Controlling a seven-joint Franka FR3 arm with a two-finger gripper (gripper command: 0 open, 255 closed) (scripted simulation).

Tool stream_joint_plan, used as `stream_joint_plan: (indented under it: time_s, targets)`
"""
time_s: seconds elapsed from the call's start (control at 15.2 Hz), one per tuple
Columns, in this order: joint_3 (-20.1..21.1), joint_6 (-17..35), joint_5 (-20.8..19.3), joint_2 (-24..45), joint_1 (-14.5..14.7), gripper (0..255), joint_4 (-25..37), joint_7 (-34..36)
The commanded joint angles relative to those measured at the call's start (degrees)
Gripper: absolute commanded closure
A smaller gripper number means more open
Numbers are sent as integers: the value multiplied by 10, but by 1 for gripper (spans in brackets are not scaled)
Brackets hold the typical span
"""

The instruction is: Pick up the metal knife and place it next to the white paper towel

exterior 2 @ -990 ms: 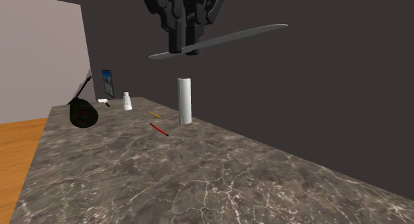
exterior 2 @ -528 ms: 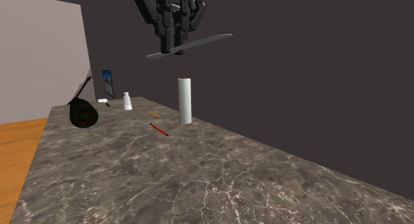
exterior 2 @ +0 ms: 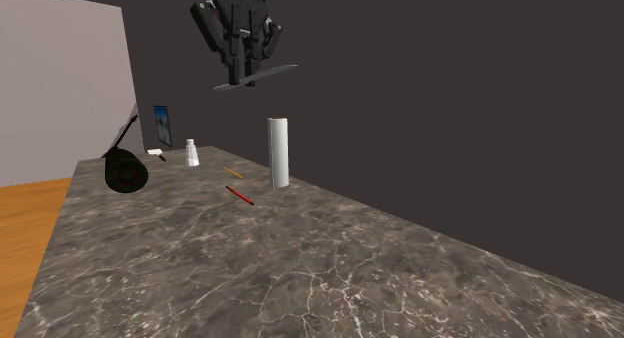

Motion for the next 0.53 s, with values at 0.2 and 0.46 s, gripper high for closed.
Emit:
stream_joint_plan:
  time_s: [0.2,0.46]
  targets:
    - [31,8,30,58,27,255,44,51]
    - [50,8,52,110,46,255,94,86]
